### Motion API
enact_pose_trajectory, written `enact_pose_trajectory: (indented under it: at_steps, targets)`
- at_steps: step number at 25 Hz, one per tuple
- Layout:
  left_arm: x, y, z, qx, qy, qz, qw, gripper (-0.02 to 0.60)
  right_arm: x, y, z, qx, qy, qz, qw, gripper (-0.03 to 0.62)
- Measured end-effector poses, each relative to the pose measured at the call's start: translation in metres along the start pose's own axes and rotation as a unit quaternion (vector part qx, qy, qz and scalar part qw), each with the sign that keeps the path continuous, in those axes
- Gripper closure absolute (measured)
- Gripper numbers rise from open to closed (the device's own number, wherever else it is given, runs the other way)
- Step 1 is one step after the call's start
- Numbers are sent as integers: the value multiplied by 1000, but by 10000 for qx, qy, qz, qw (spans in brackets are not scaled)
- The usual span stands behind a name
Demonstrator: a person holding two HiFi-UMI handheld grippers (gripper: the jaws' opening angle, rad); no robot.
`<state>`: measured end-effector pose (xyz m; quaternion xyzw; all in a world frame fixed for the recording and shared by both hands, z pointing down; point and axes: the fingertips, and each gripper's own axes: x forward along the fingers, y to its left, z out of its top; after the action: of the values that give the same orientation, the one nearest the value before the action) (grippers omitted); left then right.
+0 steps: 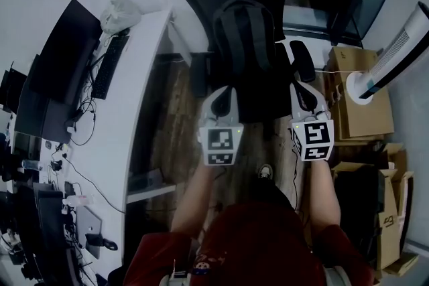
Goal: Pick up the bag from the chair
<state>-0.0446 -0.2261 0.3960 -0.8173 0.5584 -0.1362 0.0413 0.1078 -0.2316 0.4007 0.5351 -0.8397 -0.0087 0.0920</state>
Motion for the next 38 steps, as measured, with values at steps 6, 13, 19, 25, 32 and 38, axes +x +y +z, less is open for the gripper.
enact_pose_trajectory:
  at_steps: [6, 13, 19, 25, 32, 38]
  targets:
    - [66, -2, 11, 22, 74, 109, 9999, 583, 42, -61, -2, 99, -49, 23, 9999, 594]
    - [111, 6, 27, 103, 57, 328, 9994, 583, 77, -99, -1, 239, -167, 87, 9995, 594]
    - [133, 18, 29, 133, 55, 423, 9990, 583, 101, -111, 4, 231, -210, 150, 9994, 594]
    - [152, 36, 26, 47, -16, 498, 9987, 583, 126, -115, 7, 178, -242, 161, 9994, 594]
    - [189, 76, 17, -93, -72, 532, 9985, 583, 180, -108, 11, -43, -170, 251, 9995, 594]
    - [235, 116, 13, -149, -77, 547, 9984, 583, 243, -108, 20, -178, -92, 350, 9992, 594]
